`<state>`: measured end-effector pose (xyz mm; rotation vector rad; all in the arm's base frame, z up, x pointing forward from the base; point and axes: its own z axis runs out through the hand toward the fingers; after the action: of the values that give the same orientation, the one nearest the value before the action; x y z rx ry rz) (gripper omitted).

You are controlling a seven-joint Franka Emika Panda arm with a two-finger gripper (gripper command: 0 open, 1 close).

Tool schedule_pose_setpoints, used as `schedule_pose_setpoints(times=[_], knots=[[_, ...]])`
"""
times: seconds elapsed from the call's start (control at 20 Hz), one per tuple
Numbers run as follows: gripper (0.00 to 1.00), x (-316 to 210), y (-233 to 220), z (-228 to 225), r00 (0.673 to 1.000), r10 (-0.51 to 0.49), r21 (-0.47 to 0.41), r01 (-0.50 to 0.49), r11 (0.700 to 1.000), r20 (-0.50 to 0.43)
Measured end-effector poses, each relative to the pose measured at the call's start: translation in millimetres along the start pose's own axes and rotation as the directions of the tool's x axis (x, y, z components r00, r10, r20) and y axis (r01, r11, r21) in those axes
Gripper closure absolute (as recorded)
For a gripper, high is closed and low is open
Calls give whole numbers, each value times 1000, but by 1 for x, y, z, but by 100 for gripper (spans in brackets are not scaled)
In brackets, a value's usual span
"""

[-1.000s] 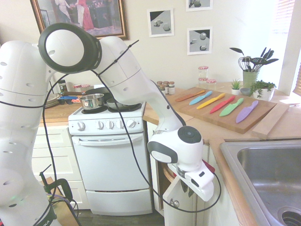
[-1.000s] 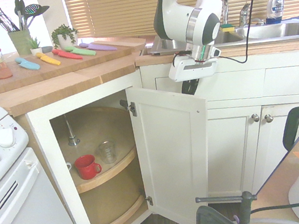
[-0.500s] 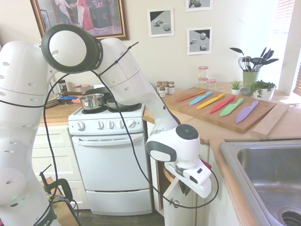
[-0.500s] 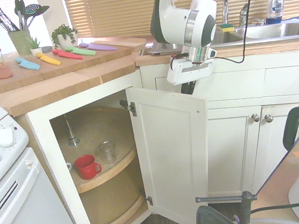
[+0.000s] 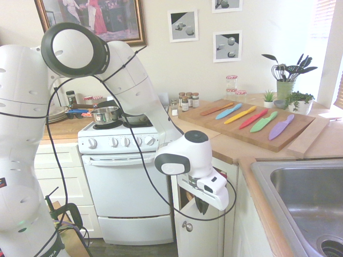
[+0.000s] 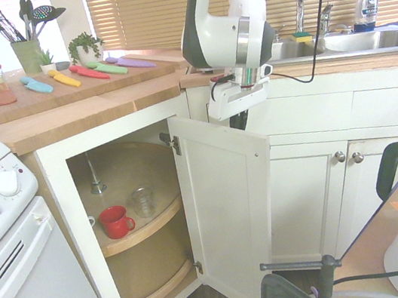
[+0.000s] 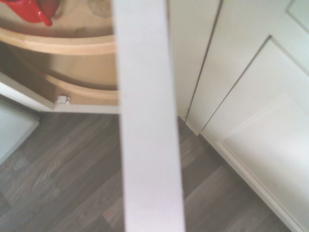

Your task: Close the cabinet

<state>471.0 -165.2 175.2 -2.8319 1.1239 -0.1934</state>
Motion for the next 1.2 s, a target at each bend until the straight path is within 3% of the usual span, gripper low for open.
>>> schedule_pose_setpoints(times=[0.6, 1.2], knots=[[100, -43, -110, -5, 996, -82, -23, 83, 996, 37], [100, -26, -207, -3, 992, -94, -27, 97, 995, 84]])
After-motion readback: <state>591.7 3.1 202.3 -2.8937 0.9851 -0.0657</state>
